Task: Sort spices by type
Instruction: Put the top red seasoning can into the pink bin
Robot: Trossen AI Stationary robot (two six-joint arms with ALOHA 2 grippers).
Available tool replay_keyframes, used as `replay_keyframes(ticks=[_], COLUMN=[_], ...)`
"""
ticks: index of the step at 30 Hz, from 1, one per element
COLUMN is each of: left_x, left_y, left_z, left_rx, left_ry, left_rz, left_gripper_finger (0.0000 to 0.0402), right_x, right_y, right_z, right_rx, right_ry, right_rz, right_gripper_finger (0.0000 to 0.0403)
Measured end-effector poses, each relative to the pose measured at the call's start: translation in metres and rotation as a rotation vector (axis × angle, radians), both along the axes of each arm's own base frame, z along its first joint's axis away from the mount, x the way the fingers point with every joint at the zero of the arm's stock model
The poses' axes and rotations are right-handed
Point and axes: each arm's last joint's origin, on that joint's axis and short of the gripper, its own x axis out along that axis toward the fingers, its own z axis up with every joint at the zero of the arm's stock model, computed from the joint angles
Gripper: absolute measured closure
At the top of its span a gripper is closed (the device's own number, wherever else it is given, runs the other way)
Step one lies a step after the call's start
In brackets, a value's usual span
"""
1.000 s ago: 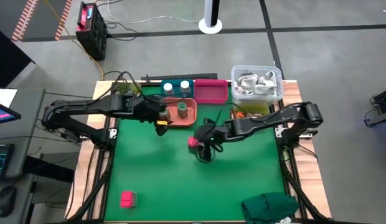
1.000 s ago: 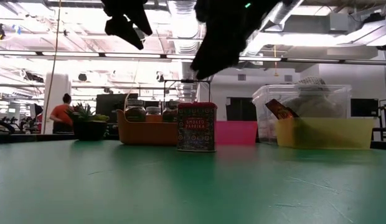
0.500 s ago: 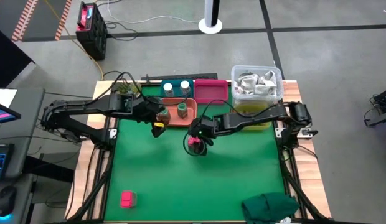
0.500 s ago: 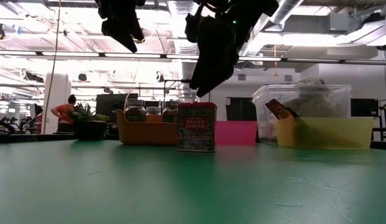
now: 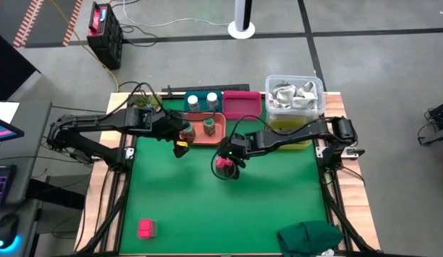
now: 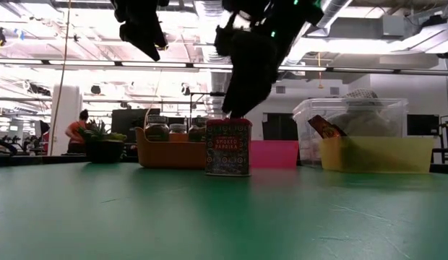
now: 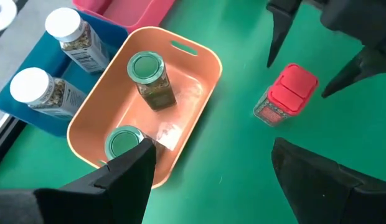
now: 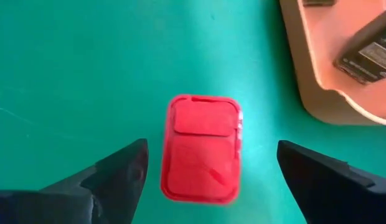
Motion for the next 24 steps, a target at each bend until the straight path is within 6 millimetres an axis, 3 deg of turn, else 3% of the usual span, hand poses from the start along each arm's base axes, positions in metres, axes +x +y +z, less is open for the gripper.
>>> replay_keyframes(ticks=[4, 15, 19, 24], left_x=[0.000, -0.001, -0.001, -0.003], left_y=[0.002, 0.003, 0.004, 0.004], left_z=[0.000, -0.001, -0.001, -0.001], left_rx=[0.000, -0.011, -0.003, -0.001], left_ry=[-0.001, 0.005, 0.005, 0.009], left_rz=[0.010, 0.025, 0.048, 0.089], left_gripper_finger=[0.0095, 0.0095, 0.0095, 0.0095], right_x=[0.005, 0.014, 0.015, 0.015], right_y=[0.001, 0.001, 0.001, 0.001], right_z=[-0.016, -0.037, -0.051, -0.047], right_rx=[0.009, 0.039, 0.041, 0.057], right_ry=[0.041, 0.068, 0.116, 0.101], right_rz=[0.016, 0.004, 0.001, -0.022], right_gripper_finger=[0.0025, 0.0034, 0.0070, 0.0145])
